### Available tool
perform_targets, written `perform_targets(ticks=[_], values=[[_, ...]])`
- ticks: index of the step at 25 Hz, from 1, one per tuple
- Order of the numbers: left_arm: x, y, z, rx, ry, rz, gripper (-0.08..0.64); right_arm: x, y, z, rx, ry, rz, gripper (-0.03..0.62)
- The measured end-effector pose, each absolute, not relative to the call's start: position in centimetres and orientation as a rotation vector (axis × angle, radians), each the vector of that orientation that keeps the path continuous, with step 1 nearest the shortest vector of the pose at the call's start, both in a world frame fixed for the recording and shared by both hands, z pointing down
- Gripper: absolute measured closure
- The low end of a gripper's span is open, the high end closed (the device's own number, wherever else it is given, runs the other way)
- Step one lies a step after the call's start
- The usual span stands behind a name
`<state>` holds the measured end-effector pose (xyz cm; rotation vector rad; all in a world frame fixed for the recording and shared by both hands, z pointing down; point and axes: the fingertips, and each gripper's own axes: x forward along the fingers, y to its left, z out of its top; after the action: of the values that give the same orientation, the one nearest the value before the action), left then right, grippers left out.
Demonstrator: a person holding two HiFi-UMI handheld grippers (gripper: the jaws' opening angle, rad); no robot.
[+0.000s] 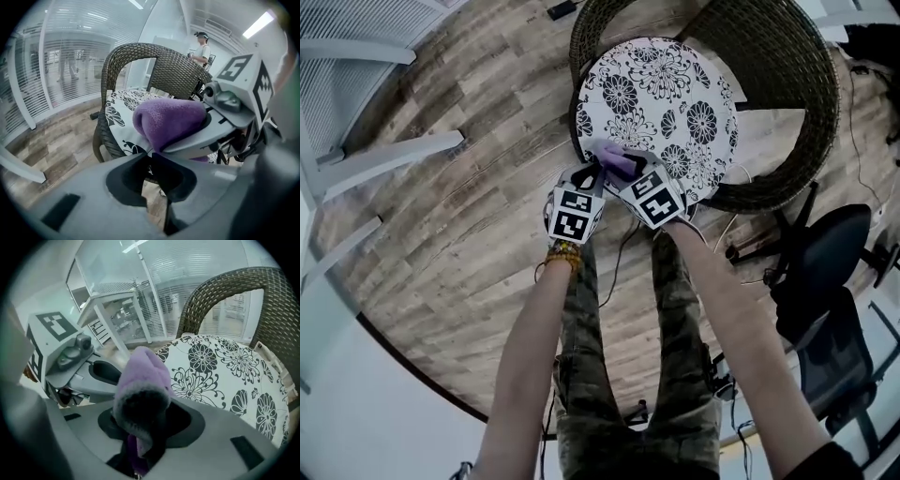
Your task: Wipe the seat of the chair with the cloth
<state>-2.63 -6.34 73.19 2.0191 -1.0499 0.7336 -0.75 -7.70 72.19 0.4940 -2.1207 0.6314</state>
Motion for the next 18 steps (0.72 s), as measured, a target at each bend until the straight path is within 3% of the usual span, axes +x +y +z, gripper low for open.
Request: perform_targets(ticks=[5,18], values=[[-2.84,-6.19,72.59,2.080,-1.066,0.733,0.528,-0.69,-7.58,72.24,0.540,-2.147,0.691,0.485],[-3.39,-6.47,73.06,2.014,-1.107,0.621,0.531,-0.46,-8.30,72.83,0.311,-2.130,0.329,0.499]])
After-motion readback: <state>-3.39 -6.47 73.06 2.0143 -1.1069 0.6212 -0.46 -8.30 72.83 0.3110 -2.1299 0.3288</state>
